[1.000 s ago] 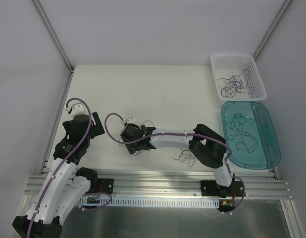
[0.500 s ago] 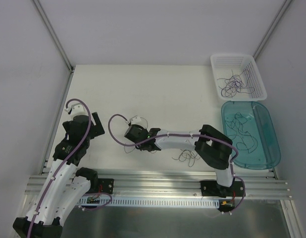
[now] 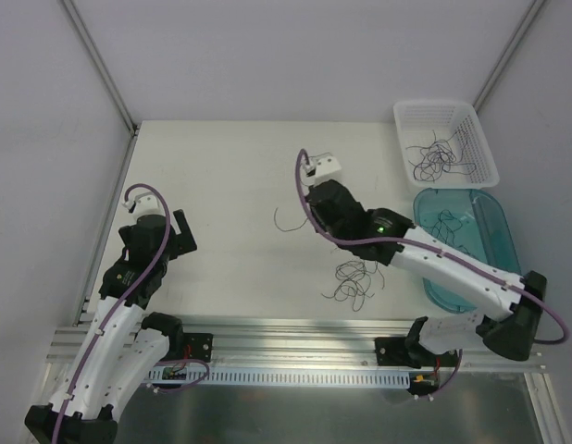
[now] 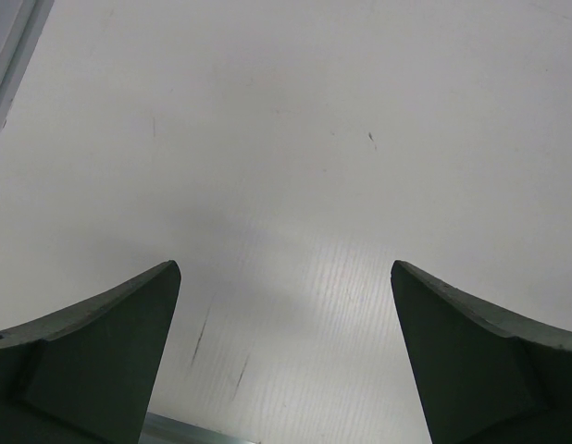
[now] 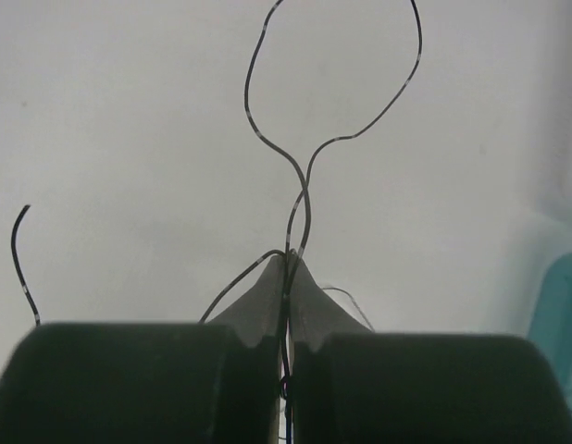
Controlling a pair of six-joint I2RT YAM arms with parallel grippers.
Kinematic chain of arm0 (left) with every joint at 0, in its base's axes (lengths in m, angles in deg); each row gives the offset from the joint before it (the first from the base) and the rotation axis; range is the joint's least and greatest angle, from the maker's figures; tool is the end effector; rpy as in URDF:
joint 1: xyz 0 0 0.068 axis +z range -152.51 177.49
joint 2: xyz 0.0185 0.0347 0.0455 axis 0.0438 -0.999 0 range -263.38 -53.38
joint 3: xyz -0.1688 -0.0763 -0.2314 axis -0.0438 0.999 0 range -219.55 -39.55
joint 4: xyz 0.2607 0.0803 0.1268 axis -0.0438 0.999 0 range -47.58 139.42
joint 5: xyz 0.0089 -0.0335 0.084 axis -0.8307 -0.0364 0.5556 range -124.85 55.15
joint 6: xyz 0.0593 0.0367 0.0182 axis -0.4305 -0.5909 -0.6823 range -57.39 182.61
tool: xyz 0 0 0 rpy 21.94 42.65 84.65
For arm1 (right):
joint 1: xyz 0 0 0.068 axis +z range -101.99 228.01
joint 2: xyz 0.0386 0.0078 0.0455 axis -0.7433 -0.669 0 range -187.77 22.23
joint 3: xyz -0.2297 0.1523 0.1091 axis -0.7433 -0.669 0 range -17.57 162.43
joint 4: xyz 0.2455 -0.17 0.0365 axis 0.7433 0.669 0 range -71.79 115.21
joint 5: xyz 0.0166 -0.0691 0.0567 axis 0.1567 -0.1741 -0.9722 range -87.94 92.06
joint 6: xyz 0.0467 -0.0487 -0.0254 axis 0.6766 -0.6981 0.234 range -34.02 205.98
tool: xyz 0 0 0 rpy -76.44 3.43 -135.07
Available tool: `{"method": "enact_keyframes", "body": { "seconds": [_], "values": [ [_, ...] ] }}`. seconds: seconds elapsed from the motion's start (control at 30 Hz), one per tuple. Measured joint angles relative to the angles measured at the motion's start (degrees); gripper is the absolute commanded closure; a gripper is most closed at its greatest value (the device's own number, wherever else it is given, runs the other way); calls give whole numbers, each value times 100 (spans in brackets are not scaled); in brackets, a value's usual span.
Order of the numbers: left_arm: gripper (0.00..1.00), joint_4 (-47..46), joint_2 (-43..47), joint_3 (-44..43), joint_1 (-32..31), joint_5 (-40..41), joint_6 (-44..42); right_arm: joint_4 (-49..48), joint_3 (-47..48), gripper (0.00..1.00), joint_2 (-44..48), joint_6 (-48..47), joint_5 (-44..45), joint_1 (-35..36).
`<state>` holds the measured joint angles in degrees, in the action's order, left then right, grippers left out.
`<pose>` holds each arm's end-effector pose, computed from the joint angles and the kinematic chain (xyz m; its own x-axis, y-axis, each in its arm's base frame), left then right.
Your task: Untangle the cables
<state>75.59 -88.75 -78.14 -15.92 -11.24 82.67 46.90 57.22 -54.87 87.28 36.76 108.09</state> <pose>0.1798 -0.0184 0.2922 -0.4133 -0.2246 -0.8824 -0.2840 0.9526 -0.1094 0.2041 0.2864 0.3795 -0.2676 -0.4274 -0.8635 -0.4631 0.8430 -0.2737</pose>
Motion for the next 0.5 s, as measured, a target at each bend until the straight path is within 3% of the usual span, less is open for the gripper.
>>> {"method": "enact_keyframes", "body": {
  "seconds": [0.2,0.5],
  "values": [
    [1,-79,-26,11,2,-96,-7,643,-737,99,1554,-153,114,-1327],
    [1,-118,-101,11,2,-236,-17,1209,-1976,99,3569,-17,-417,-4516]
  ]
}}
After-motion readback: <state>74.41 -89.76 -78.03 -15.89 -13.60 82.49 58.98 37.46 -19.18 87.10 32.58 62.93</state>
